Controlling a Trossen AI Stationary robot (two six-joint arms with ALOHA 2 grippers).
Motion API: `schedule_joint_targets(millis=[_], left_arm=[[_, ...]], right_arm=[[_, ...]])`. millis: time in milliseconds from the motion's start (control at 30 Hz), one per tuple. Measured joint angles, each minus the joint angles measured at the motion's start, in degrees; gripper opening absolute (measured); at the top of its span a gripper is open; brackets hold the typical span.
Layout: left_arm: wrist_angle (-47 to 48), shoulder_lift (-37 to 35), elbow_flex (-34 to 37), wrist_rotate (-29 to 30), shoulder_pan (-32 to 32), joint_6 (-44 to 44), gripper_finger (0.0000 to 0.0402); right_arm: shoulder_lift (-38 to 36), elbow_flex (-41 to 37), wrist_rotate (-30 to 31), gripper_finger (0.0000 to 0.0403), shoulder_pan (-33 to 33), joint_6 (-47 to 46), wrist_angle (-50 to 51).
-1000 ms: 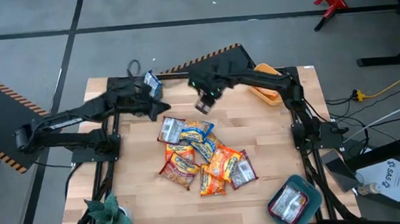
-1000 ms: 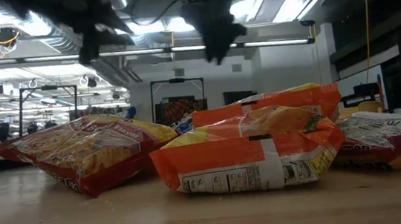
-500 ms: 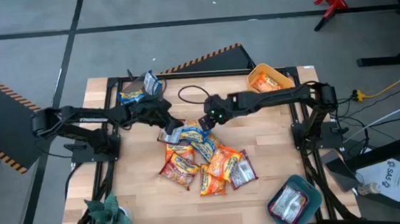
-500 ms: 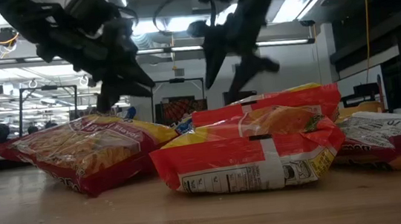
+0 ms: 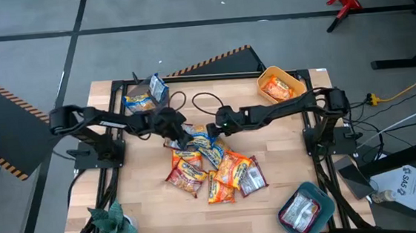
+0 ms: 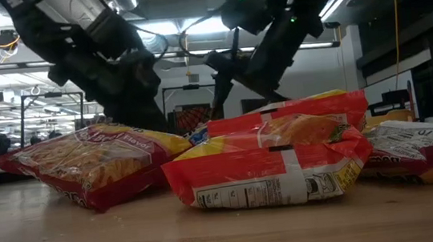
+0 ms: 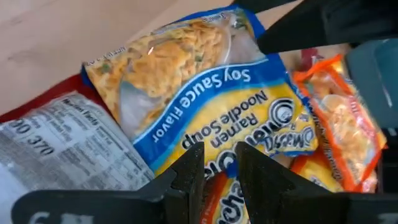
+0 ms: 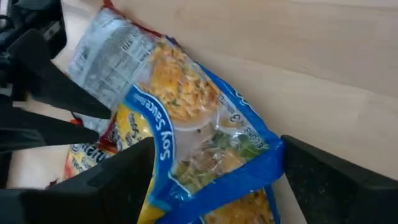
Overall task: Sort Maruchan noodles
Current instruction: Put the blue noodle pack into the black bin
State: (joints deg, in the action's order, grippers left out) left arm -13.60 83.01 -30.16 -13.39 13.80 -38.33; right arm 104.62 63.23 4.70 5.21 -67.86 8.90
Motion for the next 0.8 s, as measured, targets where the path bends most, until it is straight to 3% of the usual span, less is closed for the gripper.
schedule_joint_targets(millis=[233,367,800], left_arm=[[-2.4,4.4,0.0,0.7,-1.2,-0.4,0.0089],[-3.0,5.3,-0.1,0.8,-1.3,-0.3,0.0089],[-5.4,5.1,0.0,0.9,-1.2,-2.1,0.0089]], right_arm=[[4.9,0.1,-3.1,0.0327,0.0,-1.3,-10.3],[5.1,0.1,-2.9,0.0300,0.0,-1.3,-11.3],[5.1,0.2,-3.9,0.0082,0.6,0.8,-10.3]])
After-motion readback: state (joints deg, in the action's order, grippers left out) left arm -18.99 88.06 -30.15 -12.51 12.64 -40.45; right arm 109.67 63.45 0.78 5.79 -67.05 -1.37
